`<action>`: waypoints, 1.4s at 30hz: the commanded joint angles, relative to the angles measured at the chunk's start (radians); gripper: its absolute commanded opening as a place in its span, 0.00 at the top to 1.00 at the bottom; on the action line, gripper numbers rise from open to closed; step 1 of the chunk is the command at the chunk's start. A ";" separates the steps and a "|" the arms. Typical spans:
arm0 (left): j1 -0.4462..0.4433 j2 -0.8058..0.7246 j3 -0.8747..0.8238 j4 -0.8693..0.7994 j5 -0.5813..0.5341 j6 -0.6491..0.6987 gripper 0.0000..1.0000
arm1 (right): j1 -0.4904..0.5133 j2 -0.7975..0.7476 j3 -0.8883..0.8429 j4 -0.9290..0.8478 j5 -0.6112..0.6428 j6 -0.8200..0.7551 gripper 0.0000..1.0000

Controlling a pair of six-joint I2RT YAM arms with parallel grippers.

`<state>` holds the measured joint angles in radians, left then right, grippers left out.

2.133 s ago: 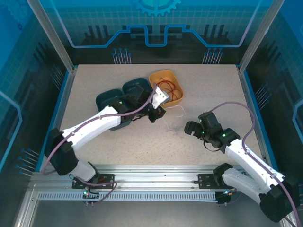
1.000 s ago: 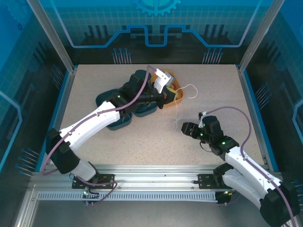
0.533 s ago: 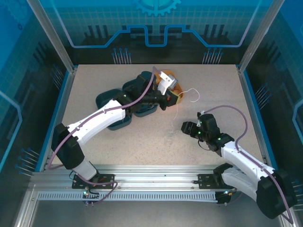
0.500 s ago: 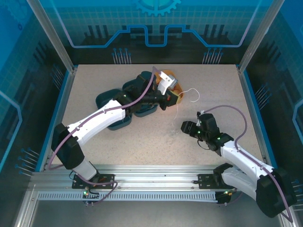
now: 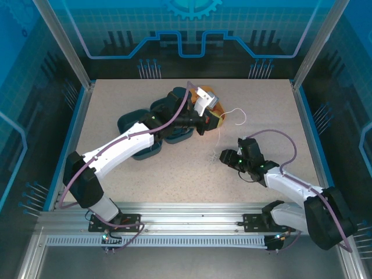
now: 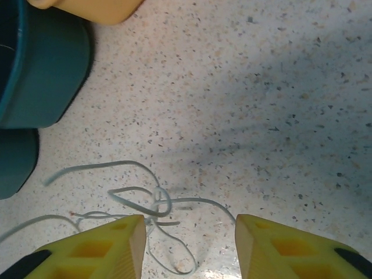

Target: Untangle the cables

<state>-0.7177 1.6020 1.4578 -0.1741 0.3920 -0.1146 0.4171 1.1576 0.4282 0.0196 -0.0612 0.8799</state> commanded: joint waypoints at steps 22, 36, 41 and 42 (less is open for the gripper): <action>-0.006 -0.010 0.003 0.020 0.075 0.025 1.00 | -0.017 0.012 0.039 0.056 -0.027 -0.149 0.69; 0.004 -0.111 -0.059 -0.057 -0.065 0.112 1.00 | -0.037 -0.078 0.038 -0.169 0.146 -0.163 0.98; 0.037 -0.206 -0.134 -0.104 -0.160 0.133 1.00 | -0.086 -0.143 0.003 -0.242 0.191 -0.141 1.00; 0.049 -0.229 -0.149 -0.114 -0.182 0.134 1.00 | -0.101 -0.156 -0.002 -0.263 0.201 -0.139 1.00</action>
<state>-0.6956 1.4414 1.3464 -0.2409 0.2955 -0.0177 0.3531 1.0397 0.4488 -0.1501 0.0750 0.7242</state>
